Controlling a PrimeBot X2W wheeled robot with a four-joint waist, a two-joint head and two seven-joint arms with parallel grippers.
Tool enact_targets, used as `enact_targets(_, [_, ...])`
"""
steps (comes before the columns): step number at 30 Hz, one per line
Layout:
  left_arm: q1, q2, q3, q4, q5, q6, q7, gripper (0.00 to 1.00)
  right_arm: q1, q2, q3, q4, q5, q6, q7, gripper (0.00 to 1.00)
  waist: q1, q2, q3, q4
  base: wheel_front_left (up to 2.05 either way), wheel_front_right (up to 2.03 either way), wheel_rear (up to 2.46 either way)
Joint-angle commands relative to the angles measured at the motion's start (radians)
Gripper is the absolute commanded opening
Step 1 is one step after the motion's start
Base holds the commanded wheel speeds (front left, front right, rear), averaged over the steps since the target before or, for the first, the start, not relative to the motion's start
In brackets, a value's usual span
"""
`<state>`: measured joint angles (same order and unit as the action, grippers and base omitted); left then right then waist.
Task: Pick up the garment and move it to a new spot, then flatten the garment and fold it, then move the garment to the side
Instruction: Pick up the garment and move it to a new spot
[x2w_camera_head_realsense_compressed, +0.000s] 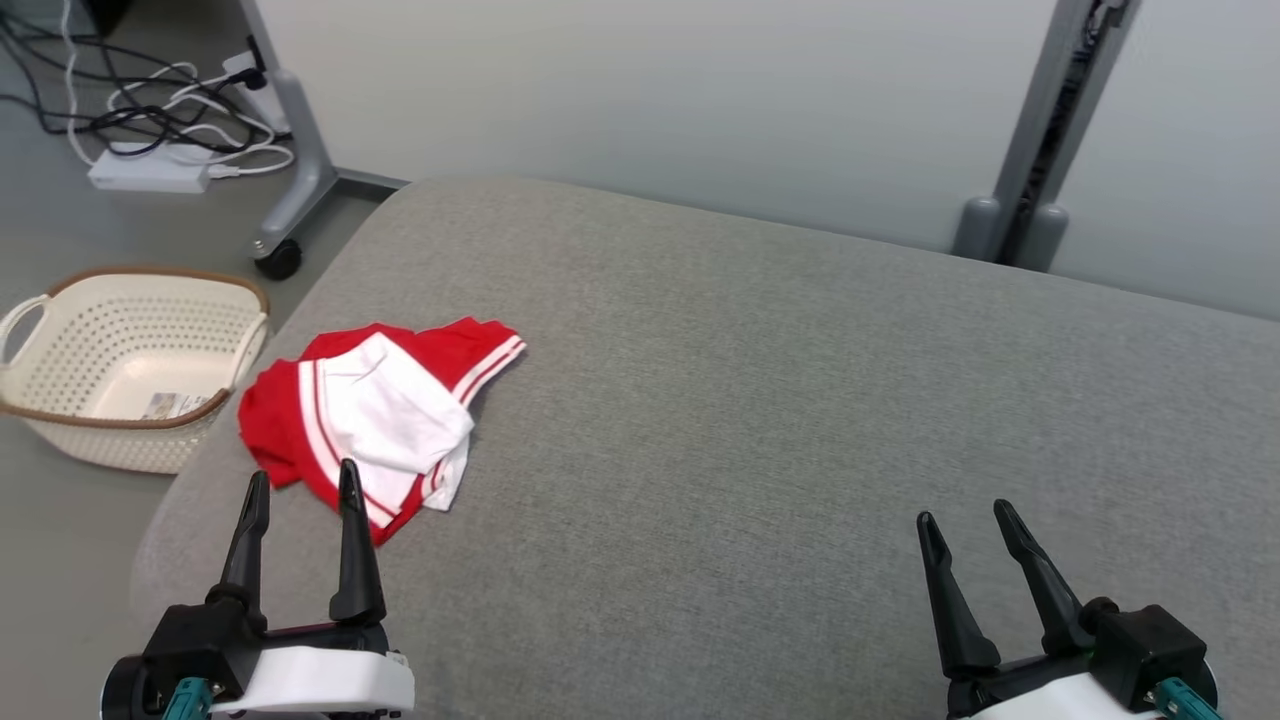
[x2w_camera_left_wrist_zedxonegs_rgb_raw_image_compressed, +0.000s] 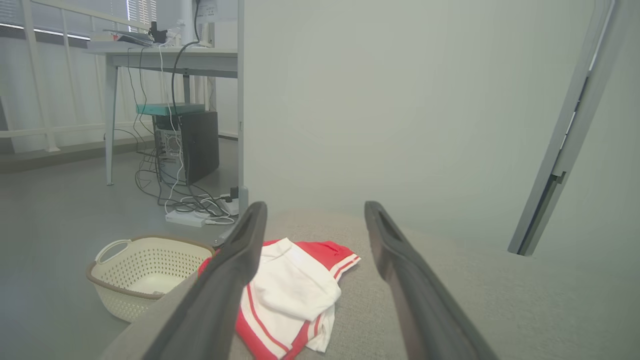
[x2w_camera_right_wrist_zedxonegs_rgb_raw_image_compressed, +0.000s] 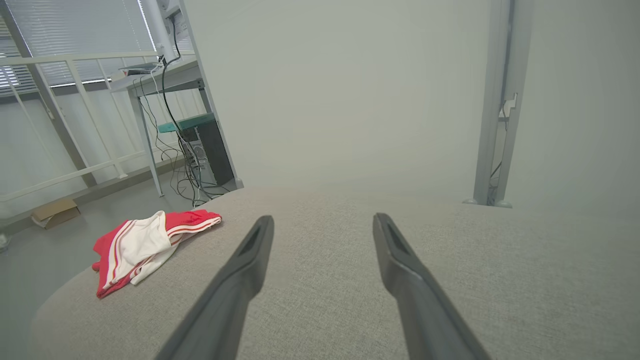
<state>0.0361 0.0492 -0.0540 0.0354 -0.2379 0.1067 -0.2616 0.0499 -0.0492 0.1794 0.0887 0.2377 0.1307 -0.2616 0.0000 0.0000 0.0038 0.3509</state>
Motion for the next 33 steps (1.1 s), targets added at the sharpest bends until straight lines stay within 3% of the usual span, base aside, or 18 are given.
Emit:
enact_targets(1, [-0.001, 0.003, 0.001, -0.002, 0.0, 0.005, -0.004, 1.0, -0.008, -0.006, 0.002, -0.003, 0.002, 0.0, -0.005, 1.0, 0.0, 0.0, 0.005, 0.024, 0.0, 0.0, 0.0])
enact_targets(8, [0.003, 0.003, 0.002, -0.004, -0.009, 0.007, -0.004, 1.0, -0.006, -0.008, 0.007, -0.005, -0.001, 0.0, -0.005, 1.0, 0.0, 0.0, 0.013, 0.073, 0.0, 0.0, 0.0])
enact_targets(18, [-0.012, 0.003, 0.01, 0.002, -0.044, 0.017, -0.004, 1.0, -0.022, -0.022, 0.011, 0.002, -0.004, 0.0, -0.005, 1.0, 0.0, 0.0, 0.04, 0.06, 0.0, 0.0, 0.0])
enact_targets(27, [-0.143, 0.003, 0.017, 0.09, -0.141, 0.018, -0.004, 1.0, -0.065, -0.072, 0.02, 0.0, -0.019, 0.0, -0.005, 1.0, 0.0, 0.0, 0.146, 0.03, 0.0, 0.0, 0.0])
enact_targets(33, [-0.319, 0.003, 0.022, 0.184, -0.162, -0.005, -0.004, 1.0, -0.121, -0.128, 0.02, -0.016, -0.029, 0.0, -0.005, 1.0, 0.0, 0.0, 0.253, 0.011, 0.0, 0.0, 0.0])
